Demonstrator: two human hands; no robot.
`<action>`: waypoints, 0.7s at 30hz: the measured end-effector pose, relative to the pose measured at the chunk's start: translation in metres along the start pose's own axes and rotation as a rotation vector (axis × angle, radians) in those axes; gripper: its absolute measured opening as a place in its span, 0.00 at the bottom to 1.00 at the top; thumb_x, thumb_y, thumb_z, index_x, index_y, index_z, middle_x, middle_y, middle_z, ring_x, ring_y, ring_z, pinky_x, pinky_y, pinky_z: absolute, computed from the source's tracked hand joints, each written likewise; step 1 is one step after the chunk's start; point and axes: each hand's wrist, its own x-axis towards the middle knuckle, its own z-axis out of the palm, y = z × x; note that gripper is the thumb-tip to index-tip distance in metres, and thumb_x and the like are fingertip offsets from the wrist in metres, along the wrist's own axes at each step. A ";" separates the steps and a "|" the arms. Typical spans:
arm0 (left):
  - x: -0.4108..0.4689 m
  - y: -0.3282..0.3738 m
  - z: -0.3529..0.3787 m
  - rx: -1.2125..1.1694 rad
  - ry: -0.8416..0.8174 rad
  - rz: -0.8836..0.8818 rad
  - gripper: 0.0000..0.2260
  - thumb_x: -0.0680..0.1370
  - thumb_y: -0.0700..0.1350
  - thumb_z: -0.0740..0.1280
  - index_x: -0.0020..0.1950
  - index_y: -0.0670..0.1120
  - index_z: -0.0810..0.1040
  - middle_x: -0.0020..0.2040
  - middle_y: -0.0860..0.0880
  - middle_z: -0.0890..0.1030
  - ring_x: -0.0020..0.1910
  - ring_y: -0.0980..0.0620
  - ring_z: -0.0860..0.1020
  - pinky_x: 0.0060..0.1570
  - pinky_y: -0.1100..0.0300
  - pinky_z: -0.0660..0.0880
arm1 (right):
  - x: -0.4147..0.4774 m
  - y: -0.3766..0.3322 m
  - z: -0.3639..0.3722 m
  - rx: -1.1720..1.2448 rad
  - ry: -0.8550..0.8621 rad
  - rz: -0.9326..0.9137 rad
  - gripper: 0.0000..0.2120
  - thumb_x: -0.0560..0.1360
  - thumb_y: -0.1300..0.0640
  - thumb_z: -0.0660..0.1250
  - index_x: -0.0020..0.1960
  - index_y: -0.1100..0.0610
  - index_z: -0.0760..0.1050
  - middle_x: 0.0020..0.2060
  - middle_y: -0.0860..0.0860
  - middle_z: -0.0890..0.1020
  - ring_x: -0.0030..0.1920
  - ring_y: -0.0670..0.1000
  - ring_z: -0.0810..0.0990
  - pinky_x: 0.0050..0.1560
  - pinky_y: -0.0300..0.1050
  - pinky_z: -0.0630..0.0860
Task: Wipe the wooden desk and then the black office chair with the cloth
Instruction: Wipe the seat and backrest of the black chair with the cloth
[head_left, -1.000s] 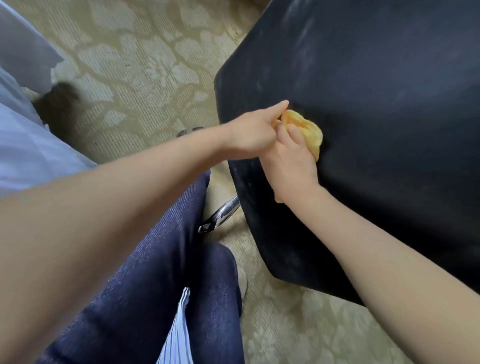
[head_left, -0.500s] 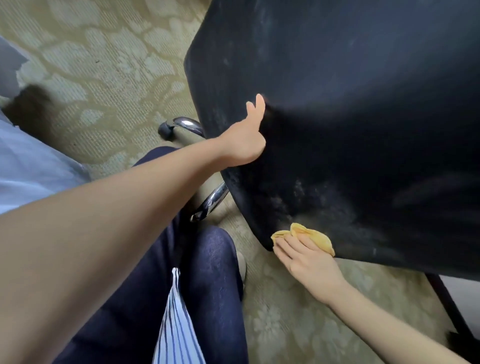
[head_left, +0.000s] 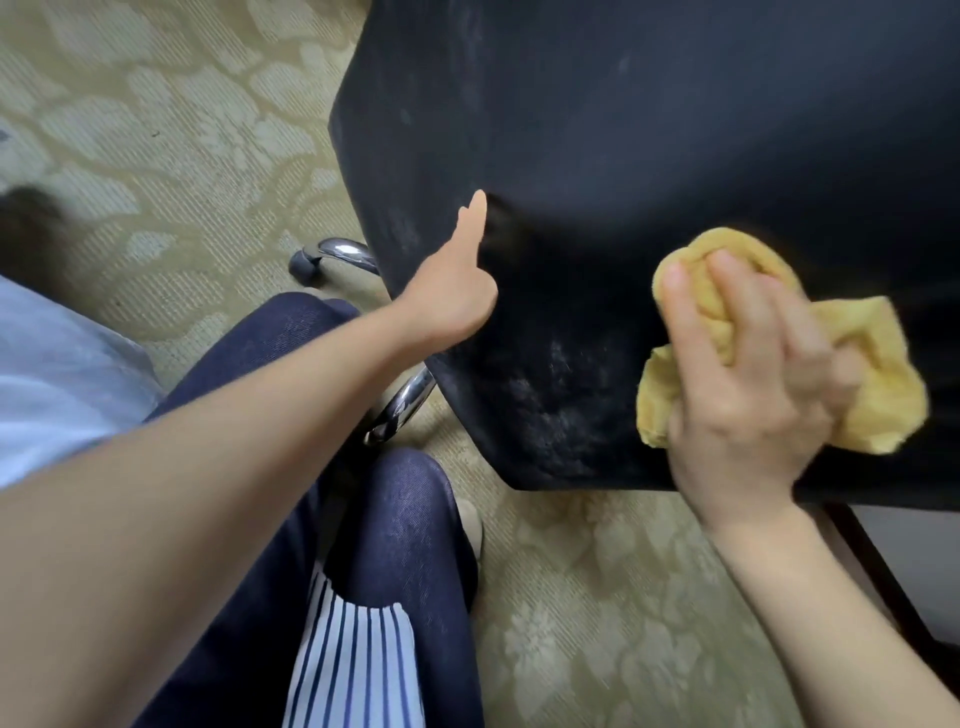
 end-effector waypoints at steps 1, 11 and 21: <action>-0.003 -0.001 0.006 -0.050 -0.036 0.008 0.41 0.71 0.30 0.53 0.77 0.58 0.43 0.78 0.52 0.53 0.67 0.50 0.69 0.49 0.68 0.70 | -0.006 -0.008 0.009 -0.003 -0.027 -0.021 0.17 0.78 0.66 0.61 0.62 0.52 0.78 0.58 0.53 0.80 0.60 0.52 0.70 0.51 0.48 0.63; -0.001 0.010 0.035 0.056 0.008 -0.072 0.36 0.76 0.31 0.51 0.77 0.51 0.36 0.78 0.50 0.39 0.72 0.44 0.61 0.47 0.72 0.59 | -0.104 -0.071 0.053 0.223 -0.646 -0.342 0.17 0.70 0.61 0.65 0.58 0.57 0.81 0.57 0.52 0.81 0.60 0.51 0.78 0.63 0.49 0.72; -0.001 0.016 0.035 0.209 0.059 -0.024 0.31 0.79 0.33 0.53 0.77 0.44 0.40 0.77 0.39 0.52 0.70 0.39 0.65 0.59 0.55 0.66 | -0.100 0.012 -0.010 0.144 -0.353 -0.266 0.18 0.77 0.68 0.60 0.60 0.54 0.79 0.59 0.49 0.80 0.58 0.49 0.80 0.59 0.45 0.69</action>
